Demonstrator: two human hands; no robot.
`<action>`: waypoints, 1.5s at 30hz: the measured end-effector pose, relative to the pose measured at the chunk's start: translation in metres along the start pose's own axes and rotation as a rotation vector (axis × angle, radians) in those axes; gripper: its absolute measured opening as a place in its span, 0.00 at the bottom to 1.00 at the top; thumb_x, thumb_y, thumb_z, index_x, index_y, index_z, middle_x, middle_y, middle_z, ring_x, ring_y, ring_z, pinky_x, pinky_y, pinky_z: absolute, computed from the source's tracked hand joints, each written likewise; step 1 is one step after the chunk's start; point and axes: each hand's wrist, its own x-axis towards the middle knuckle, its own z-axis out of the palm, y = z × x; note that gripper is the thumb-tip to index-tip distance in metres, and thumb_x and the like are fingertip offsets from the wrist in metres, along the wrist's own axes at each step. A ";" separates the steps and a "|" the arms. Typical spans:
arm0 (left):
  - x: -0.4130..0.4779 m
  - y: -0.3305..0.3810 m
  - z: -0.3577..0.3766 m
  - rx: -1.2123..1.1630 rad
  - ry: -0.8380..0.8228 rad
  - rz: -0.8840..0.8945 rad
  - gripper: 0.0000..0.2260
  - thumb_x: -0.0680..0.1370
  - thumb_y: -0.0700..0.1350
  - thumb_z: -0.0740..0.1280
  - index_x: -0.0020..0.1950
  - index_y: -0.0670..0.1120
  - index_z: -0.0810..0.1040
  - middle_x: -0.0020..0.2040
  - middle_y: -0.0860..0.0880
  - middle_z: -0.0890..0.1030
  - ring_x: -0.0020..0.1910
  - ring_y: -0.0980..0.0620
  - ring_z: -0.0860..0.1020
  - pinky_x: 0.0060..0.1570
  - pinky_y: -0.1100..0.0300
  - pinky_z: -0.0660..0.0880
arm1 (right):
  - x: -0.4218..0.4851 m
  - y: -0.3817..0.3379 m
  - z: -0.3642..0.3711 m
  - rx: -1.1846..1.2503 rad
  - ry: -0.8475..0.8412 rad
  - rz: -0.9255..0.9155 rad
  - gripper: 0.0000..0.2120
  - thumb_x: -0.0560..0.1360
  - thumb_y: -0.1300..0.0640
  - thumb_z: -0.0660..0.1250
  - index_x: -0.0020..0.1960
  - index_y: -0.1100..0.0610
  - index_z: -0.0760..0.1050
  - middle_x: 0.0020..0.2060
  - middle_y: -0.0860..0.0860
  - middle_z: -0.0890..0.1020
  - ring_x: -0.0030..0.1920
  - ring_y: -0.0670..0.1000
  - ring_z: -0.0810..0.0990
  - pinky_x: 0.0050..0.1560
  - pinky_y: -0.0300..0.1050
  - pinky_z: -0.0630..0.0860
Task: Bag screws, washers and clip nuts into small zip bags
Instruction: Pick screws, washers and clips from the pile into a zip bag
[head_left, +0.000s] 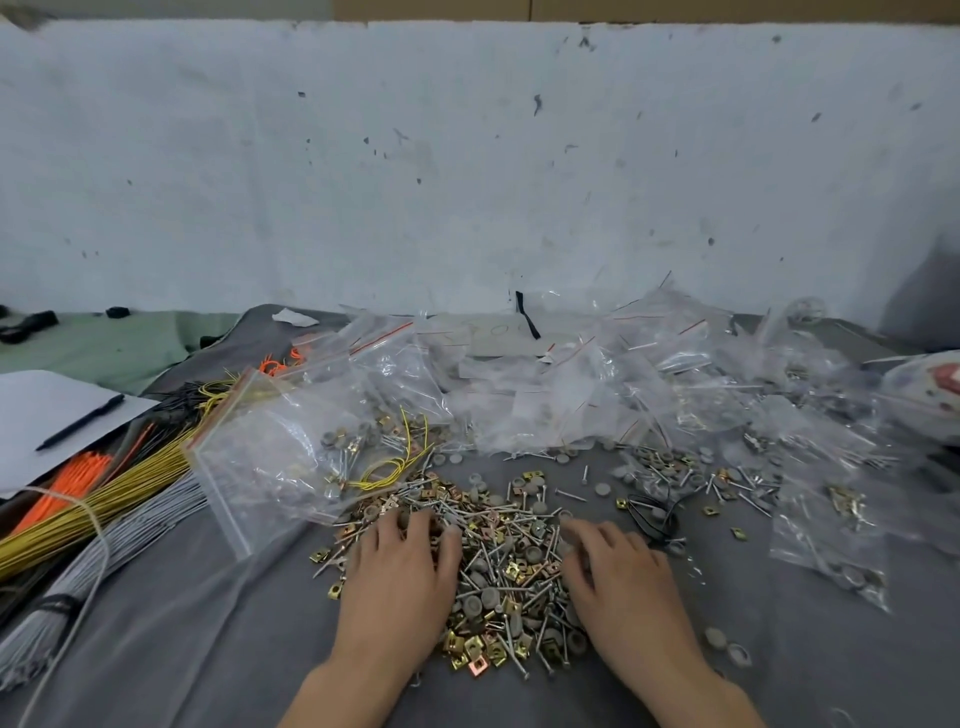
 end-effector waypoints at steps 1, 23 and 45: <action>0.000 0.002 0.001 -0.002 0.009 0.042 0.19 0.83 0.60 0.50 0.71 0.55 0.67 0.70 0.49 0.69 0.70 0.47 0.67 0.69 0.54 0.64 | 0.000 -0.003 0.002 0.025 -0.013 -0.024 0.20 0.83 0.42 0.48 0.74 0.39 0.62 0.66 0.40 0.73 0.65 0.46 0.70 0.65 0.45 0.64; -0.002 0.001 0.007 0.022 0.042 0.313 0.21 0.79 0.65 0.54 0.70 0.59 0.66 0.63 0.57 0.65 0.64 0.54 0.63 0.64 0.61 0.66 | 0.021 -0.025 0.015 0.291 -0.122 -0.077 0.17 0.82 0.58 0.60 0.67 0.43 0.74 0.60 0.45 0.71 0.65 0.47 0.69 0.66 0.41 0.67; 0.002 0.012 -0.006 -0.143 0.021 0.316 0.13 0.82 0.41 0.60 0.65 0.51 0.73 0.61 0.50 0.68 0.60 0.51 0.69 0.59 0.57 0.71 | 0.024 -0.021 0.002 0.450 0.059 -0.096 0.15 0.82 0.64 0.62 0.56 0.47 0.82 0.56 0.44 0.78 0.54 0.45 0.77 0.50 0.34 0.68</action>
